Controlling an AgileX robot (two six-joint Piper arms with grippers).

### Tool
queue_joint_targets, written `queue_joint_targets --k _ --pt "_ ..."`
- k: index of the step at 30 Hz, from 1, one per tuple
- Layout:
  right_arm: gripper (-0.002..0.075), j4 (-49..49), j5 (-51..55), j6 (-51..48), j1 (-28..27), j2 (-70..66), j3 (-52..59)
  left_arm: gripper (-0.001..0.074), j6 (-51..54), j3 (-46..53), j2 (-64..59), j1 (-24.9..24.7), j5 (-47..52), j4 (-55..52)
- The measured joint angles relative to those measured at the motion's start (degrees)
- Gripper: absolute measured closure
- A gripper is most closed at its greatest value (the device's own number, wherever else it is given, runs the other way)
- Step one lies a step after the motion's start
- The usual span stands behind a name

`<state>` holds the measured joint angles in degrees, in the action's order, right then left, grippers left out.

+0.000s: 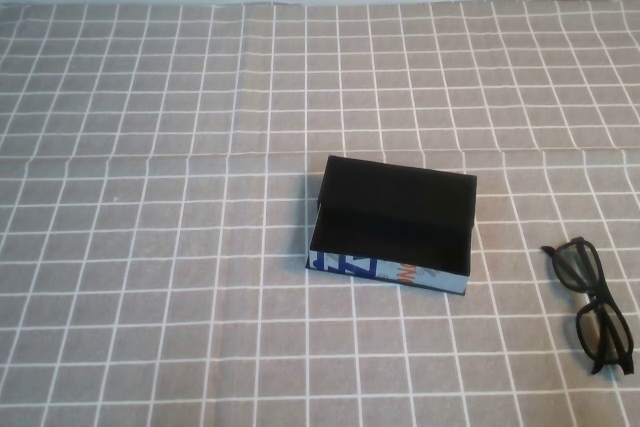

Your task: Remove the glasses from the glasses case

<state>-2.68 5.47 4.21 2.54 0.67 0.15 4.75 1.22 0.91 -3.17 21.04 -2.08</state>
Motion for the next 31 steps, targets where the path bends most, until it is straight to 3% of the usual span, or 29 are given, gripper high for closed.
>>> queue_joint_targets --k 10,31 --pt "0.0743 4.2 11.8 0.0 0.0 0.1 1.5 0.074 0.0 0.0 0.0 0.0 0.0 0.0" --pt "0.0743 5.7 12.4 0.0 0.0 0.1 1.5 0.074 0.0 0.0 0.0 0.0 0.0 0.0"
